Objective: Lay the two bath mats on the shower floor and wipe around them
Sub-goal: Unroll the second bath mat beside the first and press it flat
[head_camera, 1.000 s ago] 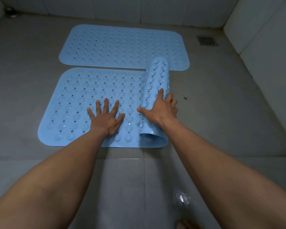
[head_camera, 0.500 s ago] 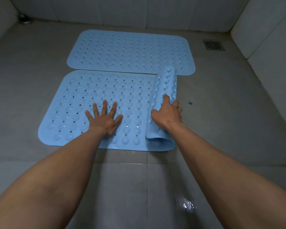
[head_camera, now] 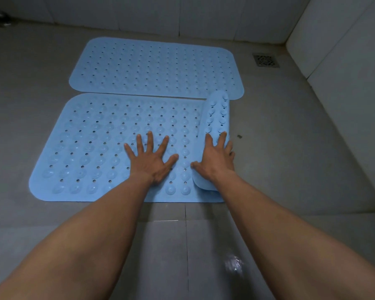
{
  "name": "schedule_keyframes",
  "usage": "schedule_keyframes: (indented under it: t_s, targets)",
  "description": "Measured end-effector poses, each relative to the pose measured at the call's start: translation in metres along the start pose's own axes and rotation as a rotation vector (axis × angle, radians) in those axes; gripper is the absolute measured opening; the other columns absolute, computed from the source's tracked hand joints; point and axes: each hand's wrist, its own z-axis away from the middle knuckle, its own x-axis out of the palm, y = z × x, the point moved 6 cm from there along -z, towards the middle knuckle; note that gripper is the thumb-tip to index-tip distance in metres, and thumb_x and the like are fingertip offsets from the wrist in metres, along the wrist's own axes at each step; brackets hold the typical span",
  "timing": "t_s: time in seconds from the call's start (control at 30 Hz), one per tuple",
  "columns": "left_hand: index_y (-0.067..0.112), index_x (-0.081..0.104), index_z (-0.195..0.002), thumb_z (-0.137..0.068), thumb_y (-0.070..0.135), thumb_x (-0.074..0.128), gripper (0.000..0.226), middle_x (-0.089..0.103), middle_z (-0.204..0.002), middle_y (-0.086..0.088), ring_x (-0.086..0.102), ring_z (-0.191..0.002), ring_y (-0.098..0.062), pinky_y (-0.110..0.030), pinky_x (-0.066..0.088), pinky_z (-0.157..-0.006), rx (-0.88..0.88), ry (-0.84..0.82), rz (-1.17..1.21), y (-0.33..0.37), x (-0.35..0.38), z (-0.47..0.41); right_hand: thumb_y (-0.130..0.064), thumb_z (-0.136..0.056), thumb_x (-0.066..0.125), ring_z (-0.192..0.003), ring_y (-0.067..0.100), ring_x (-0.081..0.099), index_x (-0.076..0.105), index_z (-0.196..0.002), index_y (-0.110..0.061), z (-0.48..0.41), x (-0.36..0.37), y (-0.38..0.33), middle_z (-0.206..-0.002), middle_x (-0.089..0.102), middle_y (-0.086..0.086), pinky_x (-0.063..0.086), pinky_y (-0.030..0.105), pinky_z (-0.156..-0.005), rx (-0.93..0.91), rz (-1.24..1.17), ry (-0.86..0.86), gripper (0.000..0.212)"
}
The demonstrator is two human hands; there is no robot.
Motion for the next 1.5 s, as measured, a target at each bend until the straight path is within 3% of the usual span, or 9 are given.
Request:
schedule_keyframes:
  t_s: [0.47, 0.73, 0.9, 0.97, 1.03, 1.17, 1.27, 1.33, 1.5]
  targets:
    - [0.048, -0.016, -0.152, -0.085, 0.082, 0.000, 0.076, -0.025, -0.163, -0.001, -0.025, -0.148, -0.034, -0.071, -0.012, -0.111, -0.062, -0.007, -0.010, -0.002, -0.002, -0.007, -0.031, -0.087, 0.066, -0.150, 0.040, 0.001, -0.001, -0.158, -0.019, -0.009, -0.014, 0.040, -0.163, -0.013, 0.018, 0.016, 0.049, -0.121, -0.035, -0.182, 0.009, 0.098]
    - [0.050, -0.017, -0.151, -0.085, 0.082, 0.001, 0.075, -0.026, -0.162, 0.000, -0.025, -0.148, -0.033, -0.072, -0.014, -0.110, -0.077, -0.009, -0.018, -0.002, -0.002, -0.008, -0.033, -0.086, 0.059, -0.150, 0.037, 0.000, -0.002, -0.157, -0.014, -0.015, -0.023, 0.048, -0.163, -0.005, 0.018, 0.013, 0.054, -0.120, 0.023, -0.182, 0.055, 0.097]
    - [0.038, -0.014, -0.155, -0.093, 0.070, 0.007, 0.073, -0.023, -0.164, -0.006, -0.024, -0.148, -0.038, -0.071, -0.013, -0.111, -0.095, 0.006, -0.036, 0.012, -0.001, -0.012, -0.036, -0.088, 0.047, -0.146, 0.039, 0.013, -0.003, -0.158, -0.018, -0.016, -0.028, 0.065, -0.163, 0.001, 0.017, 0.023, 0.053, -0.116, 0.072, -0.229, 0.116, 0.087]
    - [0.029, -0.012, -0.157, -0.096, 0.065, 0.006, 0.073, -0.021, -0.164, -0.007, -0.022, -0.149, -0.036, -0.071, -0.010, -0.112, -0.093, 0.031, -0.004, 0.026, -0.002, -0.013, -0.043, -0.091, 0.044, -0.145, 0.038, 0.017, -0.004, -0.158, -0.018, -0.017, -0.028, 0.072, -0.163, 0.007, 0.018, 0.027, 0.053, -0.115, 0.073, -0.221, 0.109, 0.086]
    - [0.032, -0.014, -0.156, -0.094, 0.070, 0.003, 0.075, -0.021, -0.164, -0.007, -0.022, -0.149, -0.036, -0.070, -0.014, -0.112, -0.075, 0.042, 0.031, 0.042, 0.000, -0.014, -0.043, -0.094, 0.045, -0.141, 0.037, 0.025, 0.000, -0.158, -0.014, -0.019, -0.031, 0.079, -0.159, 0.020, 0.018, 0.032, 0.051, -0.110, 0.077, -0.185, 0.111, 0.083]
    - [0.037, -0.016, -0.155, -0.088, 0.079, 0.002, 0.081, -0.023, -0.163, -0.008, -0.024, -0.148, -0.036, -0.070, -0.017, -0.110, -0.041, 0.051, 0.015, 0.073, 0.004, -0.016, -0.020, -0.092, 0.055, -0.129, 0.036, 0.039, -0.005, -0.157, -0.008, -0.025, -0.042, 0.103, -0.146, 0.040, 0.017, 0.040, 0.046, -0.101, 0.127, -0.175, 0.146, 0.089]
    - [0.043, -0.015, -0.154, -0.086, 0.080, 0.001, 0.079, -0.025, -0.163, -0.006, -0.025, -0.148, -0.034, -0.071, -0.016, -0.110, -0.051, 0.039, 0.005, 0.081, 0.006, -0.018, -0.011, -0.088, 0.064, -0.118, 0.038, 0.053, -0.012, -0.157, -0.012, -0.026, -0.045, 0.119, -0.157, 0.018, 0.021, 0.049, 0.042, -0.092, 0.131, -0.157, 0.118, 0.102]
    - [0.046, -0.014, -0.153, -0.085, 0.082, 0.001, 0.078, -0.024, -0.163, -0.004, -0.024, -0.149, -0.032, -0.070, -0.016, -0.110, -0.062, 0.035, 0.007, 0.081, 0.006, -0.016, -0.008, -0.090, 0.063, -0.116, 0.039, 0.056, -0.004, -0.157, -0.009, -0.027, -0.045, 0.126, -0.161, 0.003, 0.022, 0.051, 0.042, -0.092, 0.114, -0.095, 0.091, 0.095]
    - [0.048, -0.012, -0.153, -0.083, 0.083, 0.001, 0.079, -0.024, -0.164, 0.000, -0.022, -0.150, -0.031, -0.072, -0.015, -0.109, -0.088, 0.036, 0.001, 0.079, 0.005, -0.017, -0.013, -0.095, 0.058, -0.128, 0.037, 0.049, 0.021, -0.153, -0.001, -0.032, -0.037, 0.132, -0.163, -0.005, 0.022, 0.043, 0.037, -0.101, 0.087, -0.062, 0.048, 0.070]
